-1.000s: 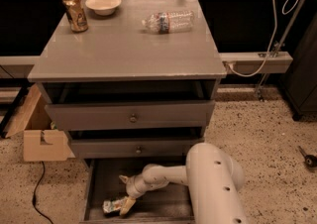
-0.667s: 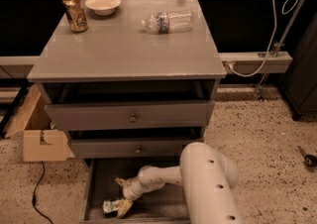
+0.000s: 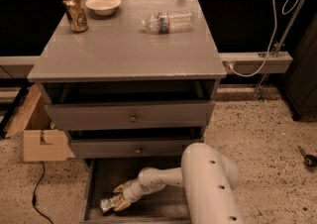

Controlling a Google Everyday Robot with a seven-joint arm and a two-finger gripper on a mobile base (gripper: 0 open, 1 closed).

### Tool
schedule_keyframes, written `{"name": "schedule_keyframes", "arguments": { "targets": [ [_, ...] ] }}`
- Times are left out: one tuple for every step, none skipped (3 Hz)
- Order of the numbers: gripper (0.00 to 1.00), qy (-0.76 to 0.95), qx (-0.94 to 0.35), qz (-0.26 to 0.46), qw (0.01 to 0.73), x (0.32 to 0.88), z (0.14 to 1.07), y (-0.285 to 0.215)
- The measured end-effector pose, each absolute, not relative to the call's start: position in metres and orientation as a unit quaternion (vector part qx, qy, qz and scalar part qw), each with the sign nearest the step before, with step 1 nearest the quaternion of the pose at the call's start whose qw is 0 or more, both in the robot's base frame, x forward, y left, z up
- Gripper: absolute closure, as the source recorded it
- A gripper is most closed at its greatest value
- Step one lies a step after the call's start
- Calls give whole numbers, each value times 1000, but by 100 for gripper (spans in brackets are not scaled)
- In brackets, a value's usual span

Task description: Pick 7up can from bottom drawer and place on counter

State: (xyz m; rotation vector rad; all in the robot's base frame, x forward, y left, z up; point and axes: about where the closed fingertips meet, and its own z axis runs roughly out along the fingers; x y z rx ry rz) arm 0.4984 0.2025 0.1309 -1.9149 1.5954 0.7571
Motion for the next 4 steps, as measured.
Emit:
{"name": "schedule_keyframes", "arguments": {
  "targets": [
    [73, 589, -708, 282, 268, 494, 133, 199],
    [96, 580, -697, 301, 295, 498, 150, 187],
    [100, 552, -691, 319, 342, 515, 208, 120],
    [100, 548, -689, 308, 361, 526, 249, 77]
  ]
}}
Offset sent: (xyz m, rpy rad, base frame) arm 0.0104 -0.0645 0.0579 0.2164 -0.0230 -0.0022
